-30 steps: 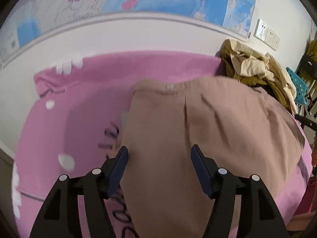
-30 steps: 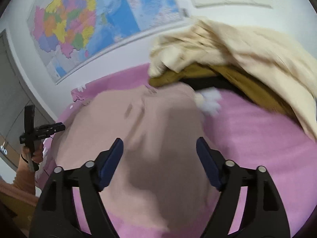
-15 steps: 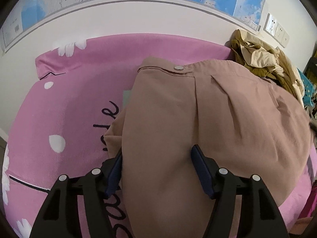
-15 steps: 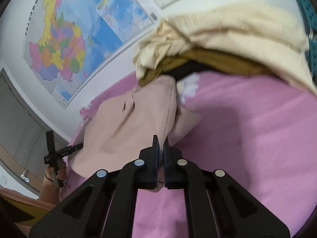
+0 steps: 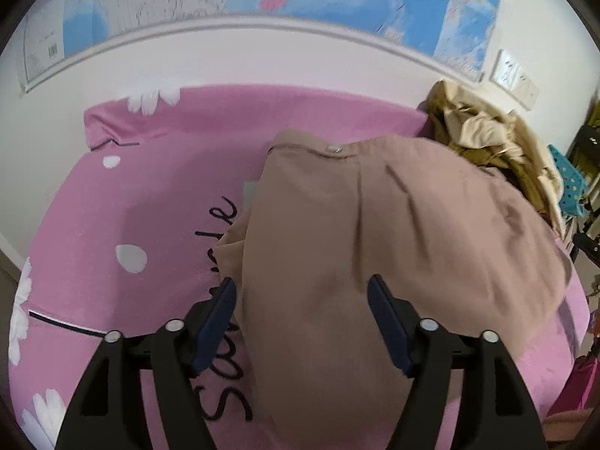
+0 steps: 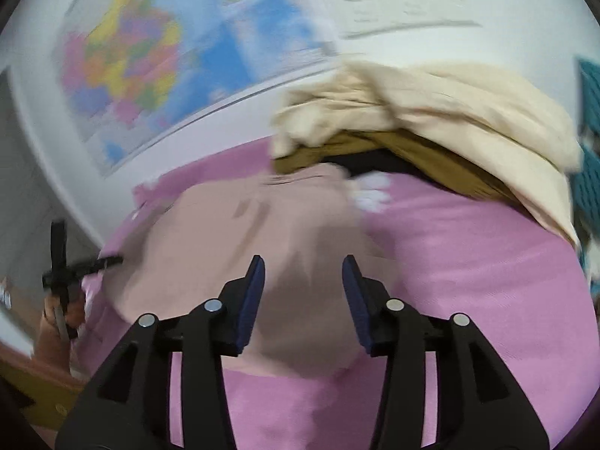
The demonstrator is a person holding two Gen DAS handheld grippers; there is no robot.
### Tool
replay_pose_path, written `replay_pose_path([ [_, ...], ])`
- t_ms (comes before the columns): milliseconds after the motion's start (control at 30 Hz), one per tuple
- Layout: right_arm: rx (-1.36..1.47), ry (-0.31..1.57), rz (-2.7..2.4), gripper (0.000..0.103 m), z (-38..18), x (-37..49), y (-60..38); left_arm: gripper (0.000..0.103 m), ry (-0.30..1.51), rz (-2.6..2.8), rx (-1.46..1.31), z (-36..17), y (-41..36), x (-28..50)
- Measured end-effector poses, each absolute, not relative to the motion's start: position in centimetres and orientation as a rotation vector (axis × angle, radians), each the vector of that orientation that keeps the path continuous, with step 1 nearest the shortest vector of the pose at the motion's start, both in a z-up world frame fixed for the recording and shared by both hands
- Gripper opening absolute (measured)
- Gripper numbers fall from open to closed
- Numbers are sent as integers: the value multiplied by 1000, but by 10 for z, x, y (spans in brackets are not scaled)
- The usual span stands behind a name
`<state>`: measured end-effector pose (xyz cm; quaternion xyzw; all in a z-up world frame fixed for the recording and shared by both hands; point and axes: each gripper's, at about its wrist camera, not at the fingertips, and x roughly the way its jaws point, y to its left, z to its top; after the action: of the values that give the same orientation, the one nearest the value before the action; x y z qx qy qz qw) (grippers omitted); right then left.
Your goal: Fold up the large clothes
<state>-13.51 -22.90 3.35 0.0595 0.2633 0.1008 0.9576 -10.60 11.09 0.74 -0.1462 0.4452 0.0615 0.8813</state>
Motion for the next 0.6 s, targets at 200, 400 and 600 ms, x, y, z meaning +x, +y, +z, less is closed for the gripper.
replay_pose_path([
  [200, 13, 660, 257, 44, -2, -89, -187, 72, 968, 129, -235, -4, 93, -103],
  [400, 45, 692, 207, 40, -10, -66, -195, 76, 991, 161, -292, -19, 104, -98],
  [600, -14, 587, 313, 54, 21, -98, -170, 76, 961, 147, -326, -7, 104, -113],
])
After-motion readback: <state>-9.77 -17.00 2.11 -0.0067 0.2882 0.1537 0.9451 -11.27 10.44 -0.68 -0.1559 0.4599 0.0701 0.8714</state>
